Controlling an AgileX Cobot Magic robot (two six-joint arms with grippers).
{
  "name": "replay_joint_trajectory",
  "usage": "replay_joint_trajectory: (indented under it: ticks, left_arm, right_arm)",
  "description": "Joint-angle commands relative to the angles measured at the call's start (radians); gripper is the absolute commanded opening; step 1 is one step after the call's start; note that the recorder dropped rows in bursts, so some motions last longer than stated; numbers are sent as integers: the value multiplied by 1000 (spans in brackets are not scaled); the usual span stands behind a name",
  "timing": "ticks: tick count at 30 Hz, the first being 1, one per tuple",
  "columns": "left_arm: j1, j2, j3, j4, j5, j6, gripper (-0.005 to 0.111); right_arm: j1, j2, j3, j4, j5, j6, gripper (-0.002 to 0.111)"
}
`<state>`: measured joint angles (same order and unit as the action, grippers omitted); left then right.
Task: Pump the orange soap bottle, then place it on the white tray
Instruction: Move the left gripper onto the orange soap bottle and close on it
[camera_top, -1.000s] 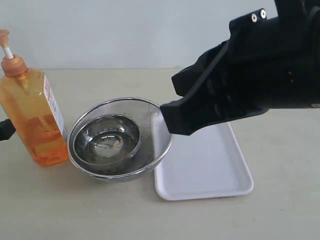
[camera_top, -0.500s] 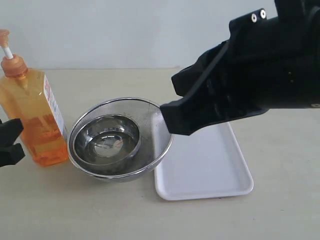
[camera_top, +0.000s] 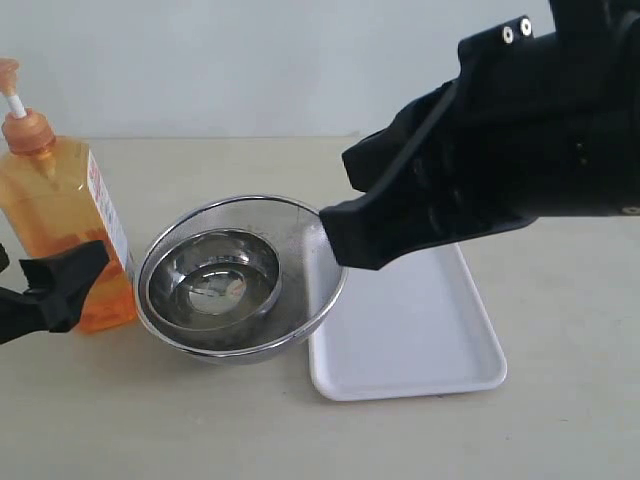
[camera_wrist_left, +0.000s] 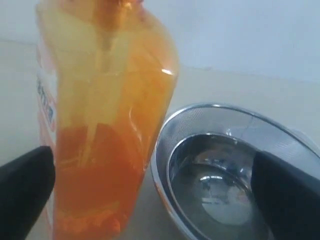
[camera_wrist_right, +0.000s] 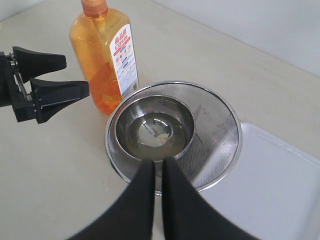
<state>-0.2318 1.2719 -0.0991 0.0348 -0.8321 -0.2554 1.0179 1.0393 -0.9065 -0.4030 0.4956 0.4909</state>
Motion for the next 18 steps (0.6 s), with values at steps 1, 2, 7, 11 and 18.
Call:
replay_joint_trajectory:
  ticks: [1,2,7,11,18]
  left_arm:
    - [2,58,5,-27,-150,32,110]
    - [2,68,5,-35,-165,38,110]
    - [2,143,5,-40,-254,73,110]
    - [2,214,5,-47,-331,72,110]
    - [2,316,-62,-53,-364,72,110]
  right_arm:
    - [-2,-8,0,-3,-7,1,0]
    - [-2,-8,0,-3,-7,1,0]
    - [-2,-8,0,-3,-7,1,0]
    - [-2,-8,0,-5,-7,1,0]
    - [-2,-8,0,-5,-7,1,0]
